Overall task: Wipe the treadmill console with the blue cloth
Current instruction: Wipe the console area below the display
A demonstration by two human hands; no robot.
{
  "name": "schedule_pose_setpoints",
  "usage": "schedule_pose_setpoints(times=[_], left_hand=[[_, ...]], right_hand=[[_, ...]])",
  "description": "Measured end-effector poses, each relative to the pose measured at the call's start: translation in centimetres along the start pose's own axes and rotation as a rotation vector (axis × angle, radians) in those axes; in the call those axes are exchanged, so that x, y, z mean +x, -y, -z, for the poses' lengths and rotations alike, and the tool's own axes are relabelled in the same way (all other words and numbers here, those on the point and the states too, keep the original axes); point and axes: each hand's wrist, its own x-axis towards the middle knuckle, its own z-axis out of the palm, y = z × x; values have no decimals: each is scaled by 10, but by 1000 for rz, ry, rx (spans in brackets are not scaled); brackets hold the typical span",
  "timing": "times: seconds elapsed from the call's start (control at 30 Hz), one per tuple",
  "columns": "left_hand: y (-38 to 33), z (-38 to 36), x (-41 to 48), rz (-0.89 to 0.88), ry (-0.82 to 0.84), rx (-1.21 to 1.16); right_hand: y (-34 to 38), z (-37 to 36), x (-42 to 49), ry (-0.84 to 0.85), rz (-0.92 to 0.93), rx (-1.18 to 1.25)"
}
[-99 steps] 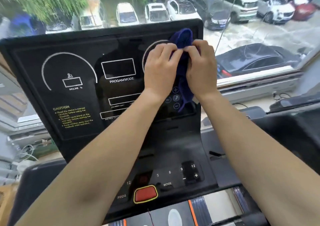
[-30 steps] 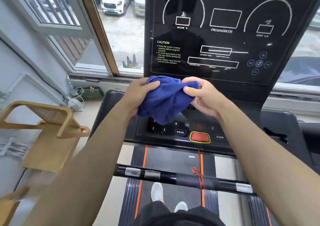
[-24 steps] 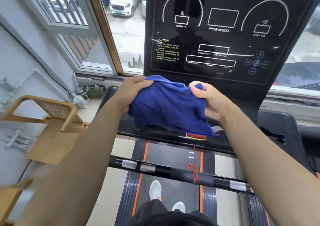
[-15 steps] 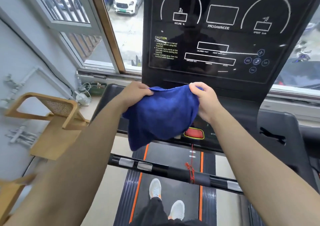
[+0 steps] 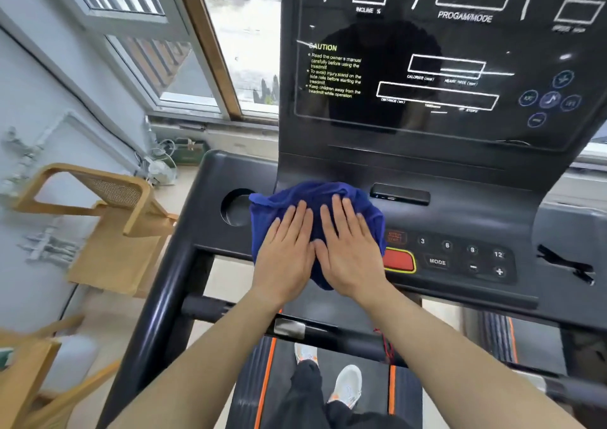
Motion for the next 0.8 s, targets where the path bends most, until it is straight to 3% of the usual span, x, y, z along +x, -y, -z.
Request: schedule_pose_setpoints(times=[0.13,0.23,0.4,0.57,0.8], left_hand=[[6,6,-21,-70,50,24],[12,13,14,-90,83,60],[6,21,69,-93,137,85],[10,14,15,-147,135,105],[14,17,47,-44,126,90]], right_hand=[[7,-7,-31,28,77,-15],[-12,2,0,74,129,-30],[-32,11,39,64,33,-86],[0,-4,-18,86,6,20],[-24,17,30,157,154,-24]])
